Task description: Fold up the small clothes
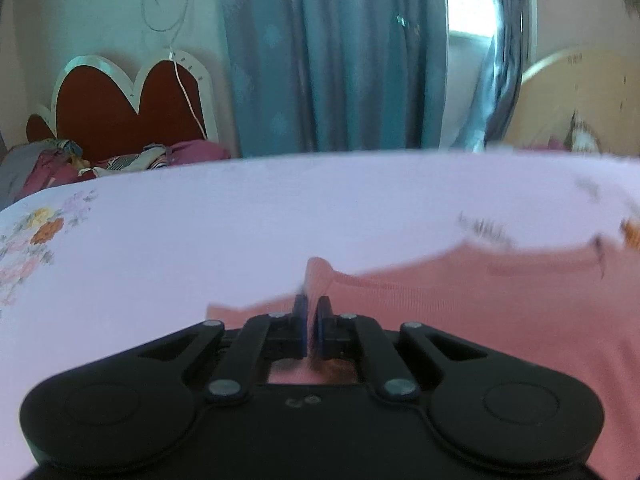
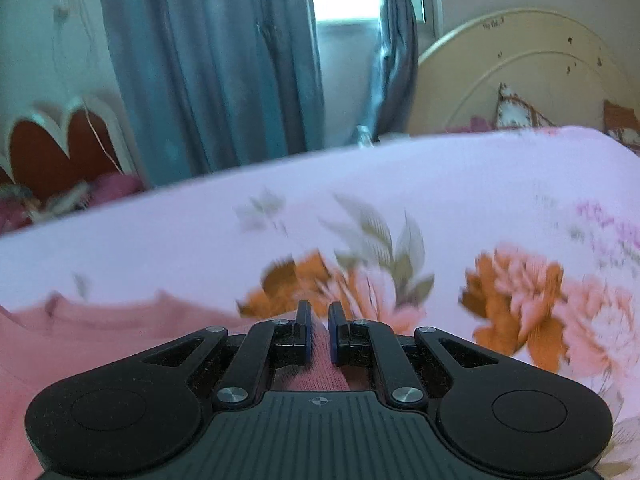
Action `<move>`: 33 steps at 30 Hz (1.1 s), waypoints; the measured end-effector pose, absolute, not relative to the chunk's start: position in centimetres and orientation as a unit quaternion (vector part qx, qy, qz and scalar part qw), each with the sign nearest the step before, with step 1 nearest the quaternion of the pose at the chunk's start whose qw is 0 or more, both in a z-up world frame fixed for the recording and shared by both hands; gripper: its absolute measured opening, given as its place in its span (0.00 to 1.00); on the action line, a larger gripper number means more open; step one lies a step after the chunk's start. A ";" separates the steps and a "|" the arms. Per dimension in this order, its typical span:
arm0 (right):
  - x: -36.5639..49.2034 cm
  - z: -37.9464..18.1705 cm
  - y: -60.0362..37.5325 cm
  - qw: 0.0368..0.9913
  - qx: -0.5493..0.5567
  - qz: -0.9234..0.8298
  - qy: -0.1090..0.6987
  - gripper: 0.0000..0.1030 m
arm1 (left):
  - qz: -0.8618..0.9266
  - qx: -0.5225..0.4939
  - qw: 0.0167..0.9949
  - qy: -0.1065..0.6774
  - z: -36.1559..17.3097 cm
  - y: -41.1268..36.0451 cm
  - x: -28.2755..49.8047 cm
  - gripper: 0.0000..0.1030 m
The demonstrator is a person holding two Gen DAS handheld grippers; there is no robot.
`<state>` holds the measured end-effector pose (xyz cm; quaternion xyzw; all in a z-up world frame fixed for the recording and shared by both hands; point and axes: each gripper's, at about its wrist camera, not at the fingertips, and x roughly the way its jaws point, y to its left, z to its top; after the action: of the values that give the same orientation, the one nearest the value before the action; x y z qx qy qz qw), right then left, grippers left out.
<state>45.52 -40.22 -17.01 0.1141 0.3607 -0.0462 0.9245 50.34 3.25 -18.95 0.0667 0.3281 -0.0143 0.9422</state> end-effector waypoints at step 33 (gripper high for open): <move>36.8 -17.0 -32.0 0.921 0.085 0.033 0.379 0.39 | -0.030 0.057 0.926 0.373 -19.1 2.2 41.4 0.69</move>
<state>36.78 -32.00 -16.96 0.0851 0.3793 0.0329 0.9208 41.40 2.19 -19.12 0.0567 0.3726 -0.0299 0.9258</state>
